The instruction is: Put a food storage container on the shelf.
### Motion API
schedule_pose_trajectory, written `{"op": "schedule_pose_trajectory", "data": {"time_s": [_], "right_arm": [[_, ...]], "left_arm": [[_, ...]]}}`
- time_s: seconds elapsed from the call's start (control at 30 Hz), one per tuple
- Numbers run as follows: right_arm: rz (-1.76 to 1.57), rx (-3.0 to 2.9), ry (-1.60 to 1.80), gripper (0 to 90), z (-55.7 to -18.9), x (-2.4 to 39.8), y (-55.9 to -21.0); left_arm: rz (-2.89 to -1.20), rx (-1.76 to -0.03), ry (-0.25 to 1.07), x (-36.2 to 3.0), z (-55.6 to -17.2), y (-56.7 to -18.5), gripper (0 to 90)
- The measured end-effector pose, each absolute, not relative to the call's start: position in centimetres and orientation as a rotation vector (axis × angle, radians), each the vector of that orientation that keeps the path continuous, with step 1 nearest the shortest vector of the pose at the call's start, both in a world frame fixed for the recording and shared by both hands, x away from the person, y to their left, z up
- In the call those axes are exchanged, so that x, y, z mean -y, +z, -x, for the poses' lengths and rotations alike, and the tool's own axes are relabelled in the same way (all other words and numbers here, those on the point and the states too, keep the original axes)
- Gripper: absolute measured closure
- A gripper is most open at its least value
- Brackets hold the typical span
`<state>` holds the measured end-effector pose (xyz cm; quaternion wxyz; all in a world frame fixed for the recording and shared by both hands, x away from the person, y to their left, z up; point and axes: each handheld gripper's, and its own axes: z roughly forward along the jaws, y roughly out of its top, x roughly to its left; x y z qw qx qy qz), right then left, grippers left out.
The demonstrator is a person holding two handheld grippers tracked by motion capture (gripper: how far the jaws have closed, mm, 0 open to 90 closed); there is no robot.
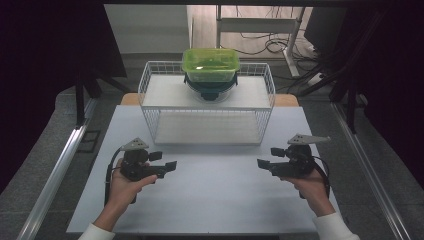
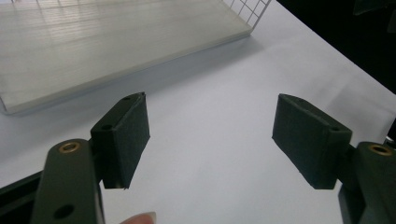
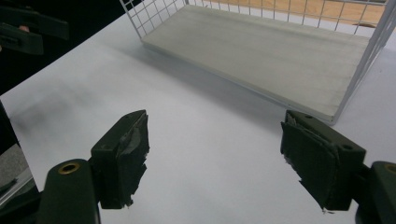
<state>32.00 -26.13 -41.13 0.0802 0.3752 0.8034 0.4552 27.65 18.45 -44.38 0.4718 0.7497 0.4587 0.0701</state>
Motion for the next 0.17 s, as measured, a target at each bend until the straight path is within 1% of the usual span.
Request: {"op": "schedule_pose_trajectory", "data": {"time_s": [0.17], "right_arm": [[-1.12,-2.39,1.359,23.5,-31.85,26.35,-41.46]], "left_arm": [[-1.85,-1.126,0.183,-18.44,-27.85,-44.89,25.7]]}}
